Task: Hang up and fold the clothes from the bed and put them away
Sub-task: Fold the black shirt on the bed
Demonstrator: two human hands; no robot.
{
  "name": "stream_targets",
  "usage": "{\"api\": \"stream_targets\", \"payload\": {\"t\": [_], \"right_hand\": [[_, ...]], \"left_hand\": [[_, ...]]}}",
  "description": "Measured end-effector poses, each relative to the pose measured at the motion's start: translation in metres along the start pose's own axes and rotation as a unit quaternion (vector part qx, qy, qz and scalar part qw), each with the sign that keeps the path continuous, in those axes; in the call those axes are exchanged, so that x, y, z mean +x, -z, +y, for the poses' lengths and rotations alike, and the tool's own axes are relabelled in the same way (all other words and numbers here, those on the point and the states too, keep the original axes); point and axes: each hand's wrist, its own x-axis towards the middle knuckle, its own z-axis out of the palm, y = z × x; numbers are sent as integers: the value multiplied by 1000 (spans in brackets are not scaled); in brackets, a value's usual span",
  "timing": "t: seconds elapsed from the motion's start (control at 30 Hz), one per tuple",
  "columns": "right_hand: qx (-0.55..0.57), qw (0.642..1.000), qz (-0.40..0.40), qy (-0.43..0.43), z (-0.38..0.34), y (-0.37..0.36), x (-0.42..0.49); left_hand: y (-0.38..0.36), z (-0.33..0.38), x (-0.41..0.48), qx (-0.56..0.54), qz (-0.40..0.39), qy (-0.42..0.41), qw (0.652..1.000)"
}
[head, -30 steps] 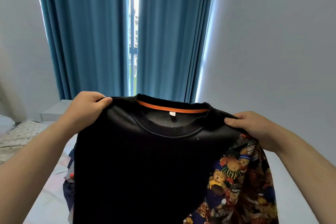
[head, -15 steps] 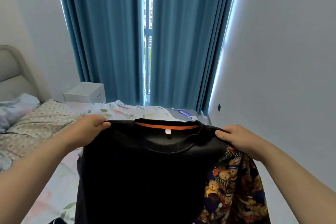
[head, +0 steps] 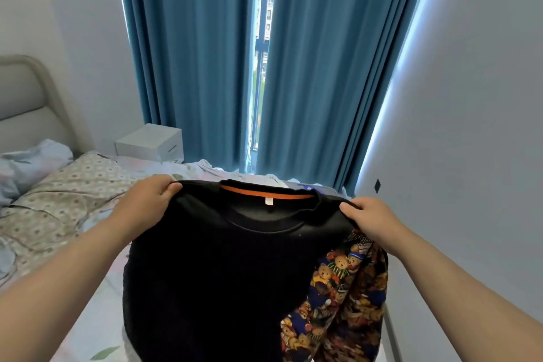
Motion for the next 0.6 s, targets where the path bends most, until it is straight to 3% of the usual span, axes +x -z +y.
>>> {"api": "stream_targets", "payload": {"t": [0.17,0.27,0.37,0.47,0.6], "right_hand": [[-49,998,34,22,20,-24,80],[-62,998,18,-6,69,-59,135],[-98,995,-2,-14,130,-115,194],[-116,993,-26,1,198,-186,249],[-136,987,-80,11,294,-286,315]], "left_hand": [[-59,-12,35,6,42,28,999],[-128,-37,56,15,-2,71,997],[-209,-74,75,18,-60,127,990],[-291,-119,97,58,-15,140,988],[-399,-184,122,128,-22,142,981]]}}
